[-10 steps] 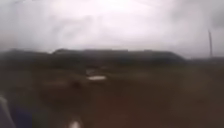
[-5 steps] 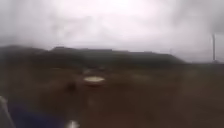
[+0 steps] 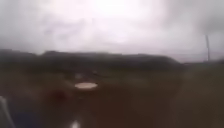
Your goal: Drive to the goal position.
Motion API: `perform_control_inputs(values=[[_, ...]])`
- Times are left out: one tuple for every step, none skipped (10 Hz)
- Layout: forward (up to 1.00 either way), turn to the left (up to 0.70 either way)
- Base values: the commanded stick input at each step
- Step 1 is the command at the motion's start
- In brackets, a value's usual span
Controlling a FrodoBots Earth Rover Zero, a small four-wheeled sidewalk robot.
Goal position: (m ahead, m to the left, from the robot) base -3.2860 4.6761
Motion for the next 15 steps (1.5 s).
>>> perform_control_inputs(values=[[0.70,-0.35],[0.70,-0.35],[0.00,0.00],[0.00,0.00],[0.00,0.00],[0.00,0.00],[0.00,0.00],[0.00,0.00],[0.00,0.00],[0.00,0.00],[0.00,0.00],[0.00,-0.29],[0.00,-0.70],[0.00,-0.70],[0.00,-0.70]])
